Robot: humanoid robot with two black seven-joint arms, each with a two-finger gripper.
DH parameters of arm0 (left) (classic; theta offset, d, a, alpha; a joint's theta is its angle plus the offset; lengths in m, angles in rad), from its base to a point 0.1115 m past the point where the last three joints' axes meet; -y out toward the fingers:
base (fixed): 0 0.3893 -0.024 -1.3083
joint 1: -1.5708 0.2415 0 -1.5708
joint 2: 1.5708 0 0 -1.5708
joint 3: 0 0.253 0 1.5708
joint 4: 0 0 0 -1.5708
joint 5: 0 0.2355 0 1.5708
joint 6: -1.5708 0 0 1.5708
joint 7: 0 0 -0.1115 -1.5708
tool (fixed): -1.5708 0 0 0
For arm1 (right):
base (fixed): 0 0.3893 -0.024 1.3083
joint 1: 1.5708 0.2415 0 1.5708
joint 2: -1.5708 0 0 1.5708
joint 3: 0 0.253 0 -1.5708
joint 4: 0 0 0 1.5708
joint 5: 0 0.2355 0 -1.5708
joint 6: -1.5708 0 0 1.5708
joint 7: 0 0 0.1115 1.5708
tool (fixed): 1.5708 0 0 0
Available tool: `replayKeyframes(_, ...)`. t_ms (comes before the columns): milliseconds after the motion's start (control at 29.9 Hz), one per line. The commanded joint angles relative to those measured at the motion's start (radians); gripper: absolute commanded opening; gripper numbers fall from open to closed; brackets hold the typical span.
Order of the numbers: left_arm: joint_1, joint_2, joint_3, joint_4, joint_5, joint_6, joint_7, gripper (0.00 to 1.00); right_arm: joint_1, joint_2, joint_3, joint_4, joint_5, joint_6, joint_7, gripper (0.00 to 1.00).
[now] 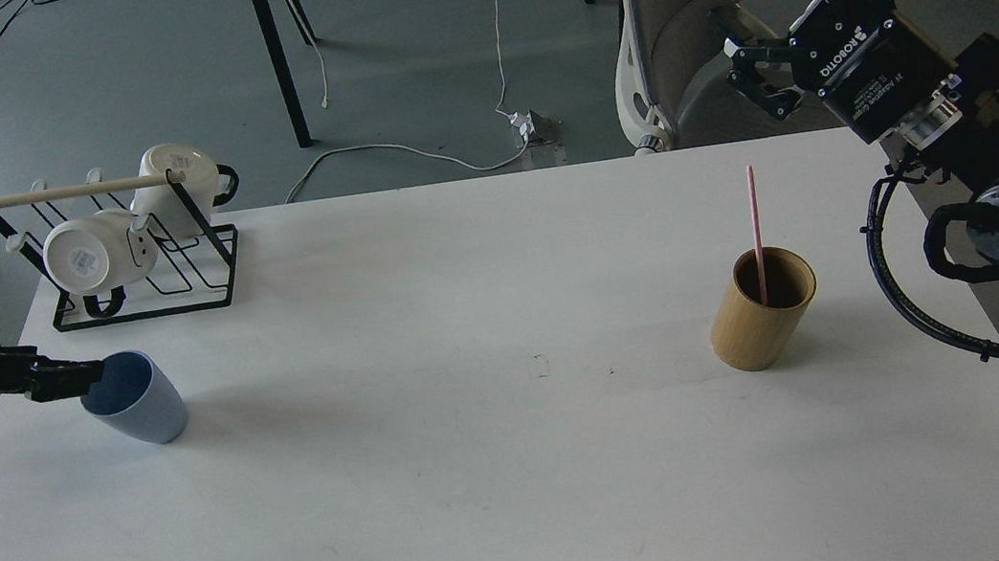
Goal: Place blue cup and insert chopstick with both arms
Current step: 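Grasp the blue cup with the left gripper, then carry the blue cup toward the table center and set it down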
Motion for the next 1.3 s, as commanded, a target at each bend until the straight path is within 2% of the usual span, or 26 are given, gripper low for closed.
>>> replayKeyframes(0, 0.002, -0.03, 0.001, 0.033, 0.0, -0.003, 0.0, 0.71, -0.007, -0.002, 0.002, 0.0, 0.0, 0.0, 0.0, 0.99)
replayKeyframes(201, 0.017, -0.066, 0.001, 0.084, 0.0, -0.006, 0.0, 0.58, -0.013, -0.007, 0.002, 0.0, 0.0, 0.0, 0.0, 0.99)
replayKeyframes(502, 0.039, -0.115, 0.003, 0.142, 0.001, -0.011, 0.0, 0.49, -0.024, -0.009, 0.002, 0.0, 0.0, 0.0, 0.0, 0.99)
replayKeyframes(869, 0.04, -0.121, 0.001, 0.144, 0.003, -0.011, 0.0, 0.04, -0.047, -0.01, 0.003, 0.0, 0.0, 0.0, 0.0, 0.99)
replayKeyframes(1003, 0.033, -0.122, -0.002, 0.127, 0.001, -0.014, 0.0, 0.01, -0.05, -0.01, 0.003, 0.0, 0.0, 0.0, 0.0, 0.99)
replayKeyframes(1137, 0.022, -0.109, -0.011, 0.055, 0.001, -0.025, 0.0, 0.0, -0.05, -0.01, 0.005, -0.001, 0.0, 0.0, 0.0, 0.99)
replayKeyframes(1271, -0.05, -0.072, -0.013, -0.101, 0.003, -0.028, 0.0, 0.0, -0.049, -0.01, 0.005, -0.008, 0.0, -0.007, 0.0, 0.99)
